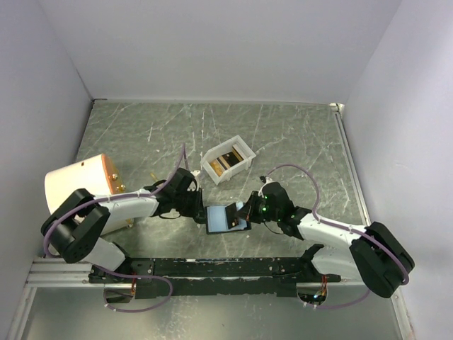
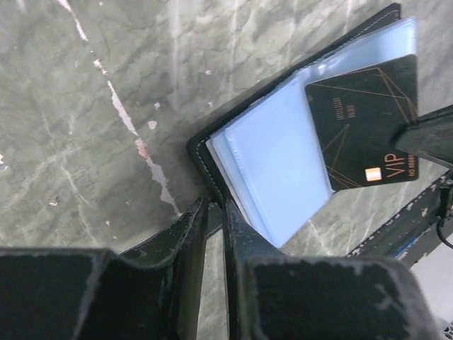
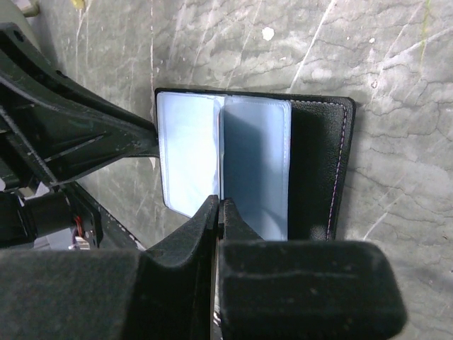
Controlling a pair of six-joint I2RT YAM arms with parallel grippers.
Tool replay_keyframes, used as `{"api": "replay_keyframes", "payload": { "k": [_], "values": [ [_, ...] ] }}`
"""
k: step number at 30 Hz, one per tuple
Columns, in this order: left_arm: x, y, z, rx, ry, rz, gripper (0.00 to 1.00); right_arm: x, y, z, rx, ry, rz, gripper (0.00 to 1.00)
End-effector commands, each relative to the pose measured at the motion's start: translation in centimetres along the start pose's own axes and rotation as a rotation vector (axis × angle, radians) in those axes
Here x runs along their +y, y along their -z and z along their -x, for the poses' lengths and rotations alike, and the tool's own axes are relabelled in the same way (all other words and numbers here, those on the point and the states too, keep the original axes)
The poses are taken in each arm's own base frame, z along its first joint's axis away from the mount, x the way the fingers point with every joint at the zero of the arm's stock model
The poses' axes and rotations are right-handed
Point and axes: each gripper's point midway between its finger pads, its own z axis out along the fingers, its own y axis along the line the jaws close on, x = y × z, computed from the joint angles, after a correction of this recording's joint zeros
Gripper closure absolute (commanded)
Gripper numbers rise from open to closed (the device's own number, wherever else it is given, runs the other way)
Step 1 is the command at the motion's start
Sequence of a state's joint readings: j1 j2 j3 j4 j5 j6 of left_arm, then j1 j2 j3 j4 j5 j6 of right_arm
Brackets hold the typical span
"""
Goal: Put the credit cards into the card holder
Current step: Insert the credit card into the card holder.
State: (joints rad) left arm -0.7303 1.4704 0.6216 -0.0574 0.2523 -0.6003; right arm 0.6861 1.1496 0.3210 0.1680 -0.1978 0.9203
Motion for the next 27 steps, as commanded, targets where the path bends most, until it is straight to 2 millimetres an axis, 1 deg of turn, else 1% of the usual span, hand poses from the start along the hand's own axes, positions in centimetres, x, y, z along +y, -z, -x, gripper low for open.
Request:
{"api": "replay_keyframes", "payload": {
  "k": [1,8,11,14,16,23,27],
  "values": [
    [1.6,-0.5,-0.8,0.005,-0.020,0.063,0.75,0.2,-0.2,-0.3,0.010,-0.019,0.032,1.00],
    [2.2,-1.0,-1.5,0.022,-0.014,0.079,0.76,0.3,-0.4,-0.9,0.024,-0.056,0.073,1.00],
    [2.4,-0.9,-1.6,0.023,-0.014,0.084,0.75,-0.2,-0.6,-1.1,0.033,-0.062,0.057,1.00],
    [2.6,-0.9,-1.7,0.024,-0.016,0.092,0.75,-0.6,-0.8,-1.2,0.036,-0.063,0.041,0.95],
    [2.7,-0.9,-1.8,0.024,-0.014,0.096,0.75,-1.0,-0.9,-1.1,0.031,-0.061,0.029,0.95],
    [3.0,-0.9,-2.3,0.027,-0.011,0.107,0.75,-1.8,-1.1,-0.8,0.011,-0.053,0.002,1.00],
    [3.4,-0.9,-2.6,0.032,-0.008,0.119,0.74,-2.3,-1.2,-0.5,0.002,-0.034,-0.019,1.00]
  ]
}}
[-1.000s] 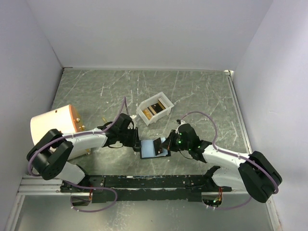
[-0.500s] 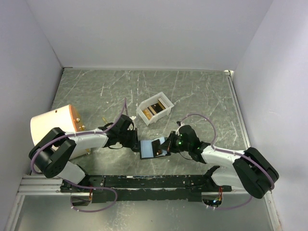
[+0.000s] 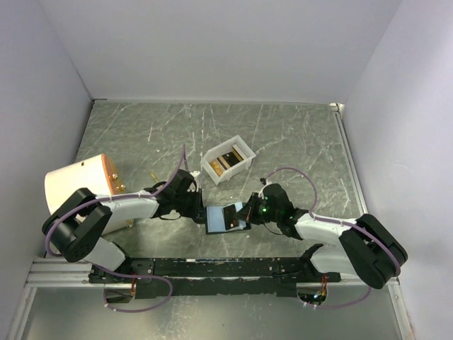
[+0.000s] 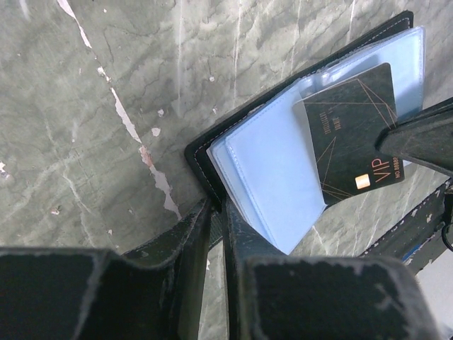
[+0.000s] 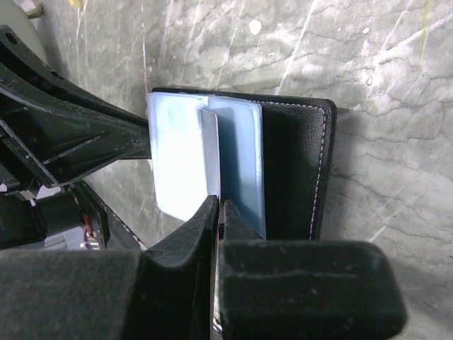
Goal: Put the credit cards into the card holder
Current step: Insert the credit card into the card holder.
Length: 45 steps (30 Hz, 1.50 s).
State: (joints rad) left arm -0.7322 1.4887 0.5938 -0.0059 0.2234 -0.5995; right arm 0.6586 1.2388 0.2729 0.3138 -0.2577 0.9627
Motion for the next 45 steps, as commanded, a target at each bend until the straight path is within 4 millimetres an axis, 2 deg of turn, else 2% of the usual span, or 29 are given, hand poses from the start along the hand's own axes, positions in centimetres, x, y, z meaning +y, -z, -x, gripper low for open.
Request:
{"api": "replay_keyframes", "payload": {
  "k": [1,16,21,25,29,32,36,45],
  "values": [
    [2.6,-0.3,-2.5,0.054,-0.006,0.101,0.74,-1.7,-0.2,0.4,-0.022,0.028,-0.056,1.00],
    [2.1,-0.3,-3.1,0.062,0.022,0.086,0.74,-2.9,-0.8,-0.4,0.001,0.048,-0.071,1.00],
    [2.1,-0.4,-3.2,0.069,0.021,0.095,0.73,-2.7,-0.7,-0.7,0.005,0.038,-0.055,1.00],
    [2.0,-0.4,-3.2,0.067,0.021,0.101,0.73,-2.5,-0.8,-1.2,0.022,0.050,-0.059,0.93],
    [2.0,-0.4,-3.3,0.068,0.022,0.107,0.73,-3.2,-0.4,-0.7,0.027,0.087,-0.142,0.73],
    [2.0,-0.3,-3.4,0.066,0.026,0.107,0.72,-3.4,0.2,-0.1,0.014,0.125,-0.181,0.63],
    [2.0,-0.3,-3.4,0.064,0.029,0.105,0.72,-3.0,0.4,0.3,0.008,0.145,-0.185,0.60],
    [1.9,-0.4,-3.6,0.066,0.031,0.095,0.72,-1.1,-1.2,-0.5,0.058,0.173,-0.115,0.59]
  ]
}}
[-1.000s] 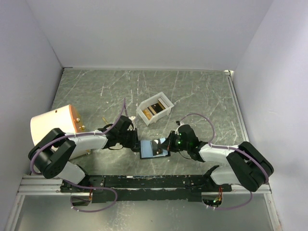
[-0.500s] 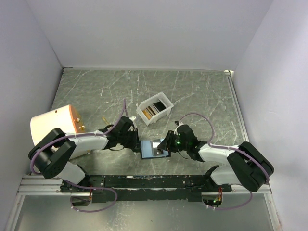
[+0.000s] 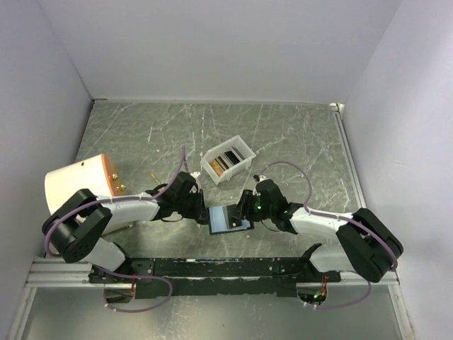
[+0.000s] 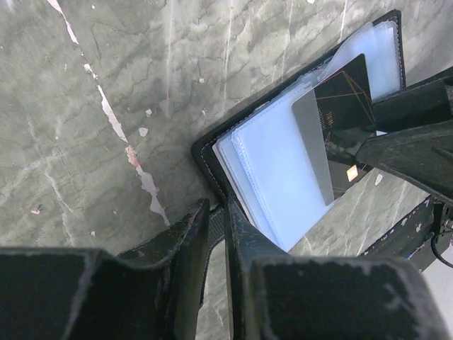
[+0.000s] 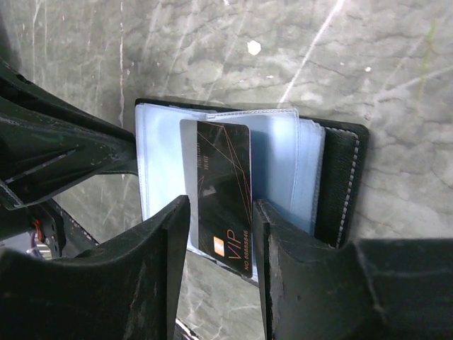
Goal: Put the credit cards into the card holder
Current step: Insert the credit card into the card holder.
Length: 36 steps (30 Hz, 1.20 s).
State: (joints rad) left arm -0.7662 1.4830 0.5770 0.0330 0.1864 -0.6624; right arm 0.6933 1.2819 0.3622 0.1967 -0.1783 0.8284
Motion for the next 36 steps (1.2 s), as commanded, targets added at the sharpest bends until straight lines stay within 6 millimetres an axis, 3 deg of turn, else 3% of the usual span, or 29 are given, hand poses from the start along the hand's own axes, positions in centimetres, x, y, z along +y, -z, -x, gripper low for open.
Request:
{"api": "replay_keyframes", "payload": {
  "k": [1,10,23,31,36],
  "values": [
    [2.6,0.0,-3.4,0.090,-0.002,0.095,0.72,0.0,-0.6,-1.3,0.056,0.042,-0.016,0.59],
    [2.5,0.2,-3.1,0.081,-0.003,0.090,0.72,1.4,-1.0,-2.1,0.083,0.068,0.012,0.63],
    [2.7,0.2,-3.1,0.079,-0.009,0.106,0.72,-1.3,1.1,1.1,0.013,0.133,-0.258,0.60],
    [2.7,0.3,-3.2,0.080,-0.007,0.104,0.71,2.9,1.6,1.8,-0.015,0.090,-0.083,0.60],
    [2.7,0.2,-3.1,0.078,-0.005,0.102,0.71,3.0,1.0,1.4,0.002,0.085,-0.094,0.60]
  ]
}}
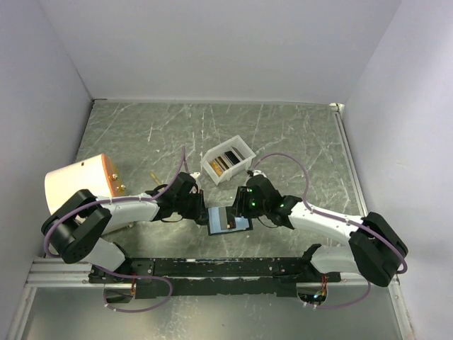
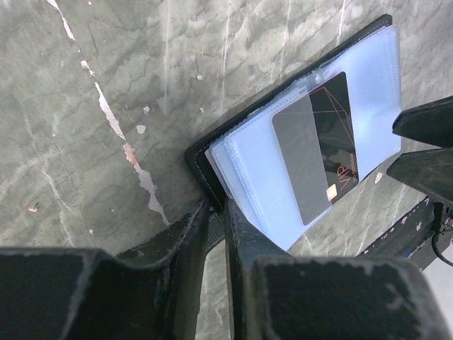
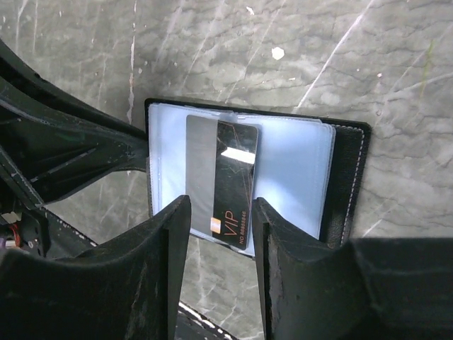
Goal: Put the credit cards into the card holder
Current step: Insert the credit card into the card holder.
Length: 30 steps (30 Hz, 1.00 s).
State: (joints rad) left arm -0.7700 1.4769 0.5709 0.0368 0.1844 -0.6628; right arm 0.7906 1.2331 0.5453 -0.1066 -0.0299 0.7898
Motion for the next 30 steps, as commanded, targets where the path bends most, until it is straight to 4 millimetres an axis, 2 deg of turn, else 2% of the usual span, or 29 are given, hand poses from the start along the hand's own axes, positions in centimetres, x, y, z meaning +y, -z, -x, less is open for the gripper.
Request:
{"api": "replay_keyframes", "payload": {
  "k": [1,18,26,30],
  "values": [
    [2.7,0.2,-3.0,0.081,-0.002,0.105,0.71,0.7,-0.6,-0.1,0.007,-0.013,0.007,0.59],
    [2.6,0.2,-3.1,0.085,-0.001,0.100,0.71,0.4,-2.1,-1.0,0.036,0.005,-0.007,0.60],
    [2.6,0.1,-3.1,0.087,-0.002,0.100,0.72,1.4,-2.5,-1.0,0.047,0.019,0.028,0.60],
    [2.4,0.1,-3.0,0.084,0.000,0.092,0.71,1.9,-2.7,-1.2,0.048,0.022,0.051,0.66]
  ]
}}
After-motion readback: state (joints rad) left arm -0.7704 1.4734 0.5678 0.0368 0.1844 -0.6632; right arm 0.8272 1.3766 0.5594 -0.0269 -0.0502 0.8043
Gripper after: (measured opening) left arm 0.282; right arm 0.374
